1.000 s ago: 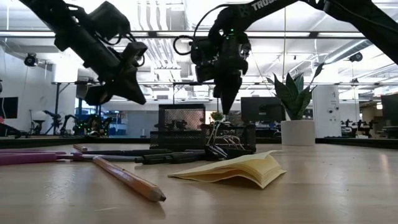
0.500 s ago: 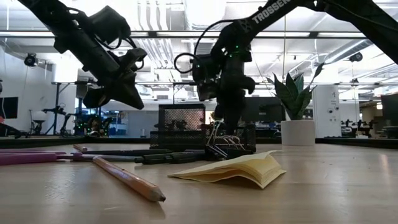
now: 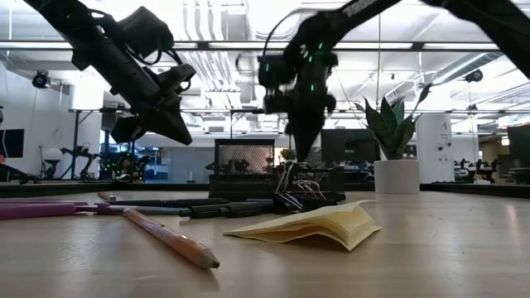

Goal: Pick and place office supplies into organizer
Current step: Prepare the desk organizer to put the office items

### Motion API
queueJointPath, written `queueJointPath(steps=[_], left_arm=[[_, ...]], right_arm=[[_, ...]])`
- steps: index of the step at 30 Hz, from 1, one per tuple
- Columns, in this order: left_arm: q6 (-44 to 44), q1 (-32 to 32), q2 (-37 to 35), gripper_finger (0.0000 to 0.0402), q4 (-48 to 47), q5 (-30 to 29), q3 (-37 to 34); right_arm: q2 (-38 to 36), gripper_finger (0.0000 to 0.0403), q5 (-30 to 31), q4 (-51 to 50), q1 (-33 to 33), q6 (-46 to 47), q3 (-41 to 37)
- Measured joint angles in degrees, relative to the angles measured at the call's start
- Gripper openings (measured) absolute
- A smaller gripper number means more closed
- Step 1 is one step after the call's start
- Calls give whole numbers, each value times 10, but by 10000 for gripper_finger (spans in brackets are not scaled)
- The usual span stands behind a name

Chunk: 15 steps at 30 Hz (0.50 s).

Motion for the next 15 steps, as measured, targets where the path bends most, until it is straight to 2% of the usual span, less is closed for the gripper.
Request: queueJointPath(steps=[6, 15], left_arm=[[7, 2, 0, 0, 2, 0, 0], [10, 2, -1, 0, 26, -3, 0]], right_arm=[[-42, 8, 2, 135, -24, 25, -20], [12, 8, 2, 194, -56, 77, -48]])
